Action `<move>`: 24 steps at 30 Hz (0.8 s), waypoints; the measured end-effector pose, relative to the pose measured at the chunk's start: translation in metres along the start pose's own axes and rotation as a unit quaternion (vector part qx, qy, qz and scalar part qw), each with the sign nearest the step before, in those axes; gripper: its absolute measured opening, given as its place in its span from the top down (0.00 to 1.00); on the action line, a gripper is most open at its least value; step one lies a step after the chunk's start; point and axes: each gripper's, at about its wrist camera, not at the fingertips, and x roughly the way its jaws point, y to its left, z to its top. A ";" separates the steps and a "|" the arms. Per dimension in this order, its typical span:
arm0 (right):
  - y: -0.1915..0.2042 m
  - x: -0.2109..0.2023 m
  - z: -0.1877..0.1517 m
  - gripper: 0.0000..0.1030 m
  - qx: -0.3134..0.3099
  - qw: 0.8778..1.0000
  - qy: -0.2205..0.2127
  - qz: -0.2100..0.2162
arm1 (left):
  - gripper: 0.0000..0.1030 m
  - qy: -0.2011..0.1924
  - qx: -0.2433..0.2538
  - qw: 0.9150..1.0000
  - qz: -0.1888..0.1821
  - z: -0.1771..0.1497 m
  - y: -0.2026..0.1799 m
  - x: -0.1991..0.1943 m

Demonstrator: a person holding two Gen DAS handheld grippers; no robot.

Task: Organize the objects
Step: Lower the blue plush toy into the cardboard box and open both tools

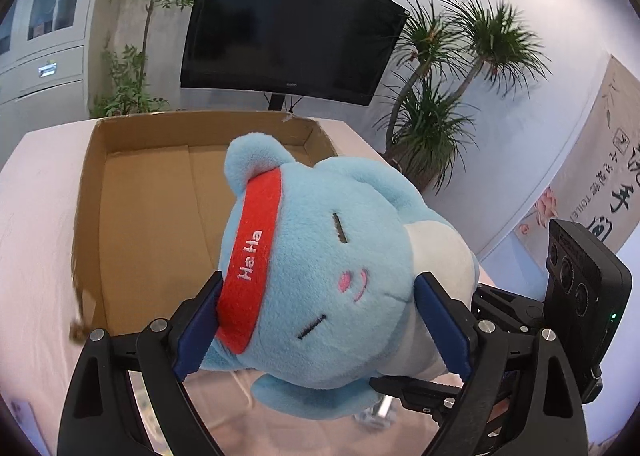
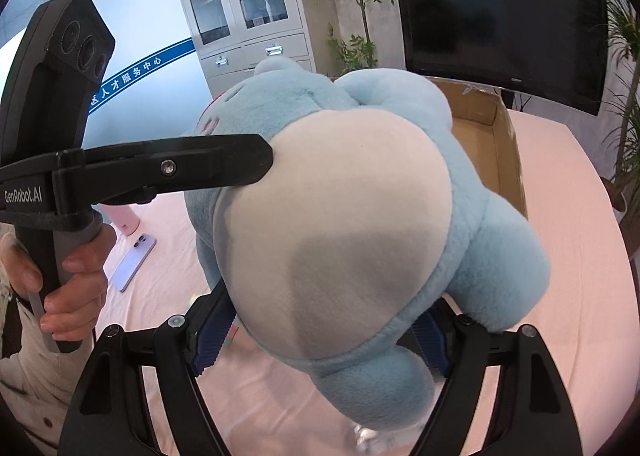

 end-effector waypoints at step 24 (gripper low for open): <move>-0.078 0.182 0.055 0.18 -0.022 0.984 0.177 0.003 | 0.13 0.095 -0.120 0.976 0.156 0.018 0.105 0.164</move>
